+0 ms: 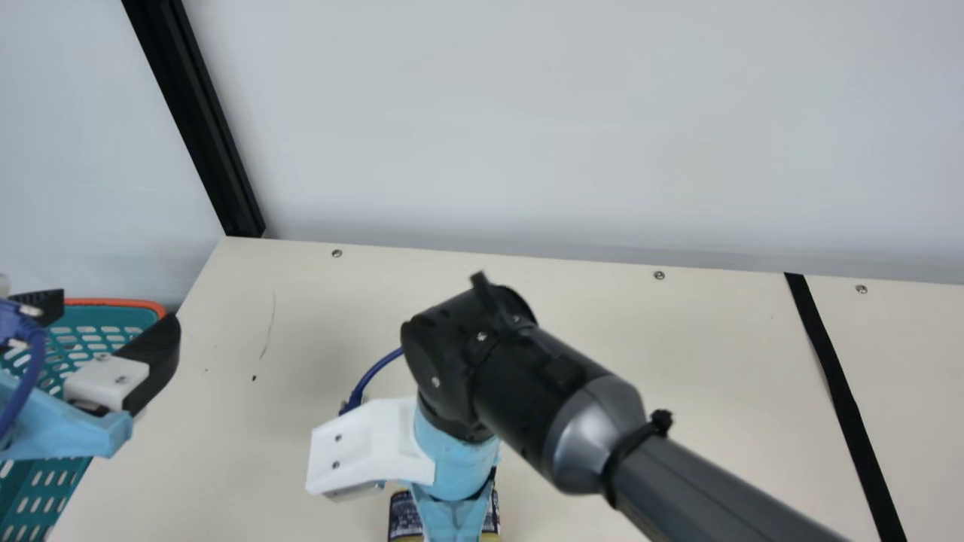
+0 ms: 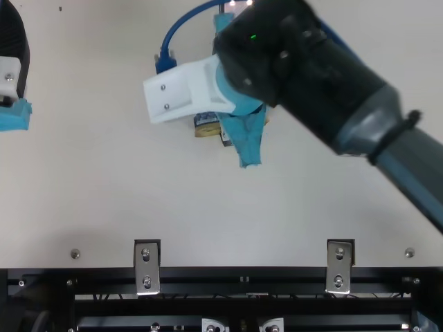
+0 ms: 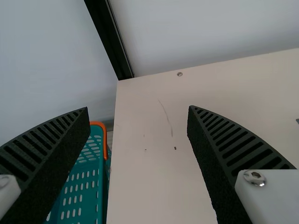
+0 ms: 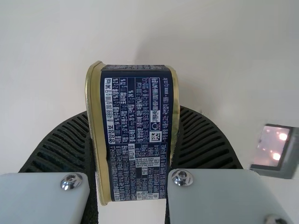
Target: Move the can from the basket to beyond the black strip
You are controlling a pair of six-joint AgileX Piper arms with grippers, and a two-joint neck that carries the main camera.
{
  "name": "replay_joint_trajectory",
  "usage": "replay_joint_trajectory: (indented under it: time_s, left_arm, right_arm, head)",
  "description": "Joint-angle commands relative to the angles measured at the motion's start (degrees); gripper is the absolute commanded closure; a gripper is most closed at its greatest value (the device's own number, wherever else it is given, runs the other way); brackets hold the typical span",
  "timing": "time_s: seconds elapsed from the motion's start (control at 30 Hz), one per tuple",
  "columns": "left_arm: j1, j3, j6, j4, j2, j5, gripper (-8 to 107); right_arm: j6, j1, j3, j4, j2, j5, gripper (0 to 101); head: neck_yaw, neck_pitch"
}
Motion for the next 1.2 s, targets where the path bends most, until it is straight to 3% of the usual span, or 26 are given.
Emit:
replay_joint_trajectory:
  time_s: [0.0,0.17,0.37,0.53,0.7,0.93,1.17]
  left_arm:
    - [0.00,0.00,0.00,0.00,0.00,0.00,9]
    - [0.00,0.00,0.00,0.00,0.00,0.00,9]
    - [0.00,0.00,0.00,0.00,0.00,0.00,9]
    - [0.00,0.00,0.00,0.00,0.00,0.00,9]
    - [0.00,0.00,0.00,0.00,0.00,0.00,9]
    - [0.00,0.00,0.00,0.00,0.00,0.00,9]
    - [0.00,0.00,0.00,0.00,0.00,0.00,9]
  right_arm:
    - [0.04,-0.95,0.72,1.67,-1.67,-1.35,101]
    - [0.06,-4.01,4.32,6.14,-6.50,-6.43,101]
    - [-1.35,-8.35,10.55,14.07,-12.37,-15.08,101]
    - [-5.42,-12.04,16.35,23.38,-16.36,-22.25,101]
    - [-12.54,-15.20,21.57,34.00,-19.38,-27.18,101]
    - [-24.44,-19.41,27.09,48.83,-21.42,-30.06,101]
    - [-37.16,-24.44,30.38,63.59,-20.53,-27.30,101]
  head:
    - [-0.14,-0.19]
    - [-0.14,-0.19]
    - [-0.14,-0.19]
    - [-0.14,-0.19]
    - [-0.14,-0.19]
    - [-0.14,-0.19]
    - [-0.14,-0.19]
